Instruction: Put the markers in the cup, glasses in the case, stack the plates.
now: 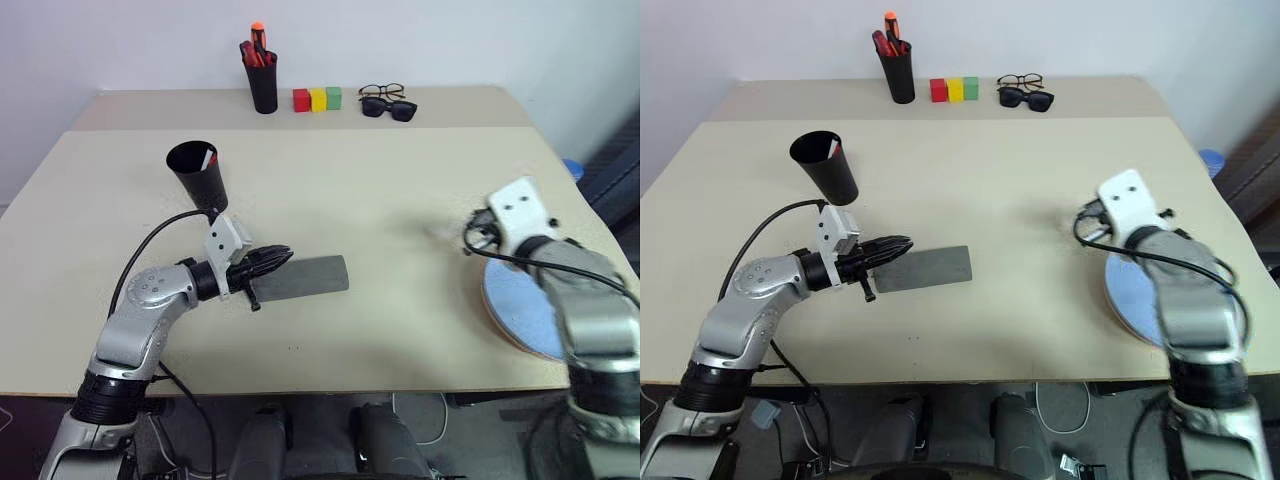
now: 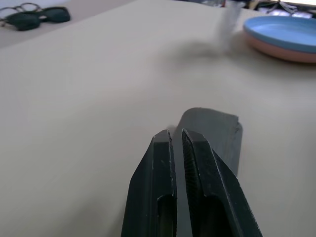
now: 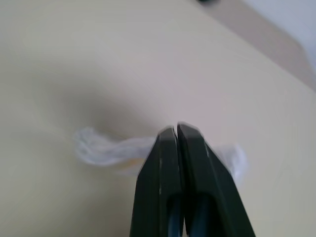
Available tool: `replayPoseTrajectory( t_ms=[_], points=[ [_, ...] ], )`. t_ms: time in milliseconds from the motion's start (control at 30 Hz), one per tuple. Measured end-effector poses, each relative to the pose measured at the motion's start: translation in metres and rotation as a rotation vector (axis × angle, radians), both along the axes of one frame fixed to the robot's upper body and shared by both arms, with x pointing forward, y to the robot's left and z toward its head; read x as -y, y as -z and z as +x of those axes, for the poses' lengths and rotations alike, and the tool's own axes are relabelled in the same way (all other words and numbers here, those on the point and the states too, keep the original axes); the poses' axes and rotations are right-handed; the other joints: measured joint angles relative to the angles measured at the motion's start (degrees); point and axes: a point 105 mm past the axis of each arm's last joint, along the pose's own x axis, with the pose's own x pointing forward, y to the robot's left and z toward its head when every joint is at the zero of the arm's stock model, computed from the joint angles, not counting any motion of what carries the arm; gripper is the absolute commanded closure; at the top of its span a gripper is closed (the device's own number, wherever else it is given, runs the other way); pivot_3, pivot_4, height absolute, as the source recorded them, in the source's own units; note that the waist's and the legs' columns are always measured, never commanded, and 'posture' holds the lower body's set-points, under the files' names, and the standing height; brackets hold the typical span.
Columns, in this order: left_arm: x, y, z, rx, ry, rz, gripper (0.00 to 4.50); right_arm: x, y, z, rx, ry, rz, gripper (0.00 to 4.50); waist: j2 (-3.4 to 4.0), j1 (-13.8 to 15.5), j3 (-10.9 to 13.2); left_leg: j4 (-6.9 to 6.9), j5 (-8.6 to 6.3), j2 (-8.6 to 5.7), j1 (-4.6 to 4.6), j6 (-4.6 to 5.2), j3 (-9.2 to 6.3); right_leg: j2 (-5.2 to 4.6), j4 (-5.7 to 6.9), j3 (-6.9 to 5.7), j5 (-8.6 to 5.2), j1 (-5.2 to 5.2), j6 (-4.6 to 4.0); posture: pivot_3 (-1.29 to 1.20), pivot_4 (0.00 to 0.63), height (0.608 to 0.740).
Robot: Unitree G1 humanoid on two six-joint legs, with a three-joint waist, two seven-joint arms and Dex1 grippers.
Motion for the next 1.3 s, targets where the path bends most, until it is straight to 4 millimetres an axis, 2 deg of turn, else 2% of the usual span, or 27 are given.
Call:
replayPoseTrajectory(
  t_ms=[133,233,300,367,400,467,567,700,867,1000,1100,1300],
  points=[
    [0.008,0.002,0.006,-0.018,0.046,-0.006,4.2,0.026,0.007,-0.038,-0.071,0.075,-0.028,4.48,-0.02,-0.52,-0.01,0.0,0.0,0.07,0.19,0.01,0.08,0.1,0.0,0.08,0.0,0.12,0.0,0.0,0.15,0.74],
    [0.014,0.002,0.008,-0.015,0.073,-0.002,4.2,0.032,0.016,-0.044,-0.111,0.104,-0.005,3.74,0.02,-0.71,-0.03,0.0,0.0,0.07,0.24,0.0,0.13,0.09,0.02,0.16,0.0,0.13,0.0,0.0,0.15,0.74],
    [0.015,0.003,0.009,-0.012,0.08,0.001,4.2,0.032,0.018,-0.044,-0.122,0.105,0.007,2.83,0.02,-0.53,-0.03,0.0,0.0,0.08,0.22,0.01,0.11,0.1,0.02,0.15,0.0,0.12,-0.01,0.0,0.15,0.74],
    [0.014,0.004,0.009,-0.016,0.083,0.004,4.2,0.03,0.02,-0.044,-0.129,0.099,0.013,1.71,0.02,-0.28,-0.03,0.0,0.0,0.07,0.18,0.01,0.1,0.09,0.0,0.15,0.0,0.11,0.0,0.0,0.15,0.74],
    [0.014,0.004,0.009,-0.016,0.083,0.005,4.2,0.03,0.02,-0.043,-0.126,0.099,0.014,1.31,0.02,-0.2,-0.03,0.0,0.0,0.07,0.16,0.01,0.1,0.07,-0.02,0.14,0.0,0.1,0.0,0.0,0.15,0.74],
    [0.01,0.007,0.008,-0.022,0.073,0.01,4.2,0.022,0.014,-0.034,-0.08,0.084,0.037,0.27,0.02,-0.38,-0.03,0.0,0.0,0.07,0.16,0.01,0.11,0.06,-0.04,0.15,0.0,0.1,0.0,0.0,0.15,0.74],
    [0.005,0.011,0.005,-0.031,0.057,0.018,4.2,-0.003,0.015,-0.026,-0.067,-0.043,0.005,0.27,0.02,-0.3,-0.03,-0.02,0.0,0.08,0.15,0.01,0.06,0.07,-0.05,0.11,0.0,0.09,0.0,0.0,0.15,0.74],
    [-0.001,0.01,0.004,-0.021,0.024,0.017,4.2,-0.031,0.028,-0.02,-0.115,-0.239,-0.234,0.27,0.01,-0.07,-0.01,0.0,-0.01,0.05,0.11,0.01,0.08,-0.02,-0.13,0.08,0.0,0.12,0.01,0.0,0.15,0.74],
    [0.0,0.004,0.002,-0.001,0.012,0.016,4.2,-0.043,0.048,-0.001,-0.13,-0.326,-0.449,0.27,0.01,-0.2,-0.01,0.01,-0.01,0.05,0.12,0.01,0.07,0.0,-0.15,0.08,0.0,0.12,0.01,0.0,0.15,0.74],
    [0.003,-0.001,0.0,0.011,0.004,0.013,4.2,-0.043,0.056,0.011,-0.128,-0.33,-0.595,0.27,0.01,-0.18,-0.01,-0.01,-0.01,0.06,0.11,0.01,0.07,0.0,-0.16,0.09,0.0,0.09,0.01,0.0,0.15,0.74],
    [0.002,0.0,-0.003,0.007,-0.006,0.009,4.2,-0.045,0.06,0.016,-0.117,-0.327,-0.658,1.12,0.0,-0.16,-0.01,0.02,-0.01,0.06,0.11,0.01,0.06,-0.01,-0.16,0.09,0.0,0.12,0.01,0.0,0.15,0.74],
    [0.003,-0.001,-0.007,0.002,-0.007,0.003,4.2,-0.051,0.069,0.016,-0.125,-0.337,-0.69,4.19,0.01,-0.11,-0.01,0.02,-0.01,0.05,0.11,0.01,0.07,-0.02,-0.16,0.09,0.0,0.12,0.01,0.0,0.15,0.74]
  ],
)
